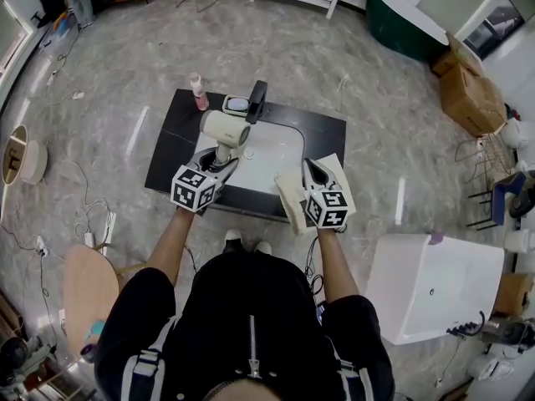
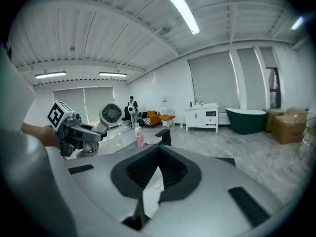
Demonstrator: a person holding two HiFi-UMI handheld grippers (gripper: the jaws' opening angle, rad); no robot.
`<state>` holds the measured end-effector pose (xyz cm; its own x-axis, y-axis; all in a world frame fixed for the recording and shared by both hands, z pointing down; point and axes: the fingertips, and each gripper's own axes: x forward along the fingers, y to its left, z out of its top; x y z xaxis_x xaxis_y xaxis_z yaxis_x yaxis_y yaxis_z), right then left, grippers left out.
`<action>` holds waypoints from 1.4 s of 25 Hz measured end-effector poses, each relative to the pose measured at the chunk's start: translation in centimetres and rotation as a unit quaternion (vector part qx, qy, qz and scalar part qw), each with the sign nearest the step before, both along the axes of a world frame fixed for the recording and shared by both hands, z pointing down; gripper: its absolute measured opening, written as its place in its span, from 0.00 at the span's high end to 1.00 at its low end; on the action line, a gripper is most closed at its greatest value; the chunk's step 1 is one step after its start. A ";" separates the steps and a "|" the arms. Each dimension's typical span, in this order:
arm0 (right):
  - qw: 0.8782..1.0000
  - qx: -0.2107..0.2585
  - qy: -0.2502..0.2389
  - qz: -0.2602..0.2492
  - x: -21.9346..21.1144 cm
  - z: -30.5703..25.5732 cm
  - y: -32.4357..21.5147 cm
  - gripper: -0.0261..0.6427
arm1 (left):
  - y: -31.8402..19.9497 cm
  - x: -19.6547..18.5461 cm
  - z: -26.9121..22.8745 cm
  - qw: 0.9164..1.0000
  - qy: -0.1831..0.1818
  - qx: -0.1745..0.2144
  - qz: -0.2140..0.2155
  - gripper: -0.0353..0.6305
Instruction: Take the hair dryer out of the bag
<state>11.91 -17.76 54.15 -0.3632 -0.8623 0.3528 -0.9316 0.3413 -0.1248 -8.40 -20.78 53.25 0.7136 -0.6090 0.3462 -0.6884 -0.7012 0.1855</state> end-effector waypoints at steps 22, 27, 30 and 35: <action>0.991 0.130 0.023 -0.002 -2.1 -9.8 1.1 0.95 | -0.8 -1.4 -6.0 0.996 0.048 0.075 -0.032 0.61; 0.992 0.124 0.016 0.004 -2.0 -9.4 1.0 0.95 | -0.8 -1.5 -5.7 0.996 0.044 0.077 -0.031 0.61; 0.993 0.121 0.007 0.010 -1.7 -9.2 1.0 0.95 | -0.7 -1.6 -5.5 0.996 0.048 0.073 -0.034 0.61; 0.993 0.115 0.003 0.022 -1.0 -8.8 0.7 0.95 | -0.8 -1.8 -5.5 0.995 0.056 0.069 -0.040 0.61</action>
